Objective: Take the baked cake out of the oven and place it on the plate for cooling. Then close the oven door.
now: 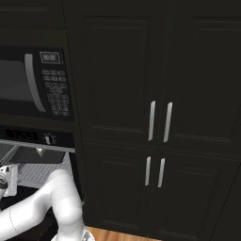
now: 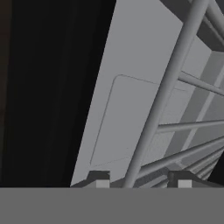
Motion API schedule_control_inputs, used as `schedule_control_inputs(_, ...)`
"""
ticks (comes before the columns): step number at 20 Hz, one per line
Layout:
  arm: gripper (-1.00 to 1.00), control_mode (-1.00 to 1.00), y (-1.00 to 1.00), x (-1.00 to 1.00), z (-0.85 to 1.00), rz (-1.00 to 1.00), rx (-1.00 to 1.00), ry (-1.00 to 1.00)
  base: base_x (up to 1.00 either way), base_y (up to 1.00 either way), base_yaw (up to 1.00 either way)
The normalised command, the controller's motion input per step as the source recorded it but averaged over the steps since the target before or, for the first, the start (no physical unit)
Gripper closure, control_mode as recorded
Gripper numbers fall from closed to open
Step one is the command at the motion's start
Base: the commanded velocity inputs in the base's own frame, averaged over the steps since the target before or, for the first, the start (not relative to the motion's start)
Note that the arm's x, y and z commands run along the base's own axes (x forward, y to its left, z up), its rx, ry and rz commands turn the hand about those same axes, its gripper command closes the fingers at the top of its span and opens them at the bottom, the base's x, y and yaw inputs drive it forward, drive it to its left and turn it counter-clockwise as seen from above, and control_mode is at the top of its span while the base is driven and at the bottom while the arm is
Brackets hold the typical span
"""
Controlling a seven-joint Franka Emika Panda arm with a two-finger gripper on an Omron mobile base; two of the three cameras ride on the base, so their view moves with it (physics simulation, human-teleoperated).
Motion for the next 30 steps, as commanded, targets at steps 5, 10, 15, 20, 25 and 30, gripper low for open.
schedule_control_inputs(5, 1.0, -1.0, 0.11, -0.59, -0.63, -0.08, -0.01, 0.1, 0.0, 0.0, 0.0)
schedule_control_inputs(10, 1.0, -1.0, 0.12, -0.61, -0.64, -0.08, -0.02, 0.09, 0.0, 0.0, 0.0)
schedule_control_inputs(15, 1.0, -1.0, 0.12, -0.65, -0.65, -0.08, -0.02, 0.06, 0.0, 0.0, 0.0)
schedule_control_inputs(20, 1.0, -1.0, 0.13, -0.65, -0.67, -0.09, -0.02, 0.06, 0.0, 0.0, 0.0)
schedule_control_inputs(25, 1.0, -1.0, 0.13, -0.64, -0.68, -0.09, -0.03, 0.07, 0.0, 0.0, 0.0)
schedule_control_inputs(30, 1.0, -1.0, 0.14, -0.67, -0.69, -0.09, -0.04, 0.06, 0.0, 0.0, 0.0)
